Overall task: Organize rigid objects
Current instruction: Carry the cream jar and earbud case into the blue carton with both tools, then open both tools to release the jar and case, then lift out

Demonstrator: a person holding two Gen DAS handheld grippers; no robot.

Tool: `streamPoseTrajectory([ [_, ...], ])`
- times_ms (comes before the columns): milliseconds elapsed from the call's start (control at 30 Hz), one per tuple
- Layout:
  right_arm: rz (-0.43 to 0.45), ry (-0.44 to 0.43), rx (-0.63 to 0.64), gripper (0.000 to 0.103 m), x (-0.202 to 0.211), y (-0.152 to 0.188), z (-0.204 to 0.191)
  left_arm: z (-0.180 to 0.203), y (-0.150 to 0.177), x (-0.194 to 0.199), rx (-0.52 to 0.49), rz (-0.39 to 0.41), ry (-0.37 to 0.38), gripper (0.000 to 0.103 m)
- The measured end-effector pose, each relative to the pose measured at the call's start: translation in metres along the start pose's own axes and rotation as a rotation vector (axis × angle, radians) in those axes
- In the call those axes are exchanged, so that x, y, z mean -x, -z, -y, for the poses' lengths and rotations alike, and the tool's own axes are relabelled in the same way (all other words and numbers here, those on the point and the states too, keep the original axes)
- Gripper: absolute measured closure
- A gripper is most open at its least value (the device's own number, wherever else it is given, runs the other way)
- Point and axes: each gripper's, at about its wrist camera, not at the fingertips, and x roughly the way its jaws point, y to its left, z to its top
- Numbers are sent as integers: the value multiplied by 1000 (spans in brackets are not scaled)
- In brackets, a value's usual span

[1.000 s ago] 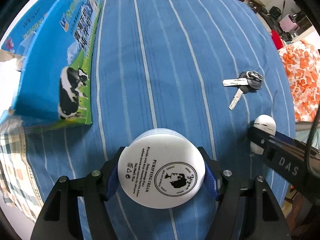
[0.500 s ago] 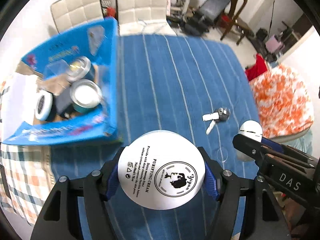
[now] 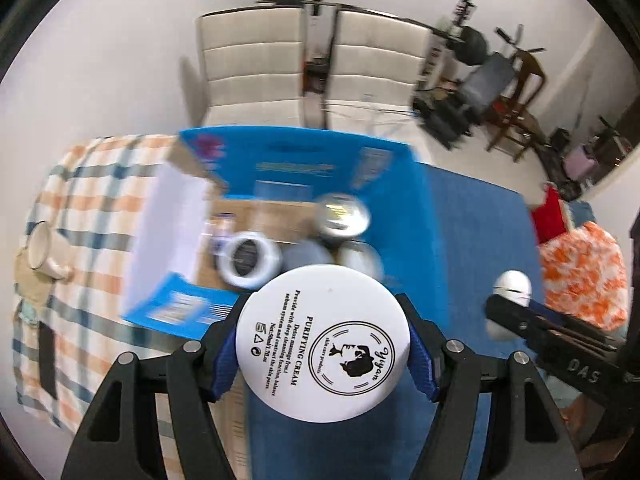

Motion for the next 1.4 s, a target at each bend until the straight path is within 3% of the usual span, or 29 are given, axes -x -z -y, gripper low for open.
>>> streamPoseTrajectory([
  [167, -52, -1, 34, 54, -52, -6, -50, -72, -14, -31, 69, -45, -56, 36],
  [400, -156, 14, 50, 54, -131, -8, -90, -116, -16, -84, 67, -162, -60, 36],
  [667, -235, 44, 98, 54, -188, -3, -107, -124, -13, -128, -8, -262, -51, 36],
  [800, -272, 11, 92, 54, -210, 0, -112, -119, -14, -142, -53, -299, -28, 36],
  [967, -322, -20, 65, 54, -235, 1, -108, -110, -15, -150, -133, -314, -67, 37],
  [1400, -406, -73, 42, 53, -247, -1, -94, -119, -16, -148, -49, -388, -3, 35],
])
